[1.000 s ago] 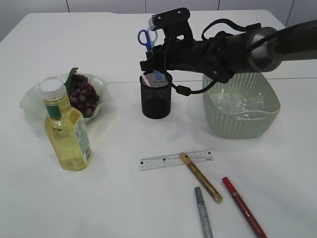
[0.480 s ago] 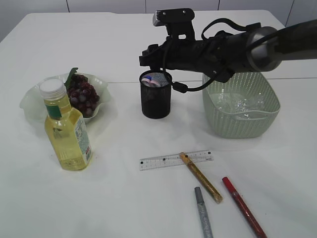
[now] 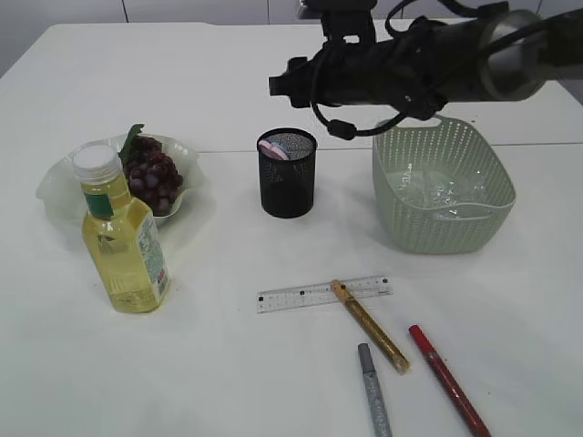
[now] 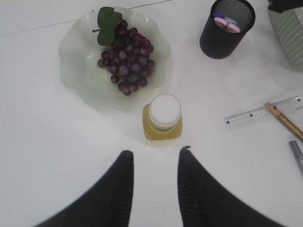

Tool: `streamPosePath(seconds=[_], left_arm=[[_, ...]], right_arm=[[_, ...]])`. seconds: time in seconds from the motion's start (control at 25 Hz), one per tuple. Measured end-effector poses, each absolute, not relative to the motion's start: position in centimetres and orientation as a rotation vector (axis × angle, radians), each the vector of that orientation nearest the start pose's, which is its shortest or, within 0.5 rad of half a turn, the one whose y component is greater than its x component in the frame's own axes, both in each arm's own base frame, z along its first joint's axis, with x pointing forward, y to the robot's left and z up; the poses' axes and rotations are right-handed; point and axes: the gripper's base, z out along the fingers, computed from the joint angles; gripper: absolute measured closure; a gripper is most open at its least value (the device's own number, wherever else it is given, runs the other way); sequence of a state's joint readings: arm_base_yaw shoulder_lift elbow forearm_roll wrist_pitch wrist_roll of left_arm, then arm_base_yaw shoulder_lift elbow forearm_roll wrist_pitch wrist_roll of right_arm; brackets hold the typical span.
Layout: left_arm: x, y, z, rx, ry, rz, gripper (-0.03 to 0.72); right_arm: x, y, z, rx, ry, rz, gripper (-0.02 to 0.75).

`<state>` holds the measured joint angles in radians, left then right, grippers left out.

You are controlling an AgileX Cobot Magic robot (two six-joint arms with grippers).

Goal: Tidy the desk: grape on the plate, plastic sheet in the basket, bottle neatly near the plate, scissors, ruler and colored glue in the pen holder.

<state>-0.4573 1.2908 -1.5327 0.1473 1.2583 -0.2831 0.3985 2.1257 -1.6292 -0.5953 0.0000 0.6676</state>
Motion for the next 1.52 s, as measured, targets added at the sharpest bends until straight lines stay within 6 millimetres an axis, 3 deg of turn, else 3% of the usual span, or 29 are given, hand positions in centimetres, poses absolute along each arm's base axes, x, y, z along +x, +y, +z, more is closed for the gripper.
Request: streamPosePath(seconds=[0.36,0.6,1.04,1.2,1.52], left_arm=[[22.4,-9.7,43.4,0.219,2.481,-0.121,0.449],[23.9,-10.4,42.1,0.249,2.528,-0.092,0.449],[25.5,-11.6,40.2,0.377,2.588,-0.078,0.449],[25.8,-12.1,39.7,0.45,2.592,-0.092,0.449],[25.7,-13.7,39.4,0.655,2.552,-0.153,0.449]], right_arm=[[44.0,16.7,27.8,-0.127,2.116,0.14,0.331],[41.4,14.8,30.1,-0.069,2.273,0.016,0.356],[37.0,14.8,28.4,-0.399,2.733,-0.188,0.367],[35.8,15.3,28.0,-0.456,2.853,-0.127,0.368],[34.9,16.8,28.1,-0.422,2.917,0.133,0.369]])
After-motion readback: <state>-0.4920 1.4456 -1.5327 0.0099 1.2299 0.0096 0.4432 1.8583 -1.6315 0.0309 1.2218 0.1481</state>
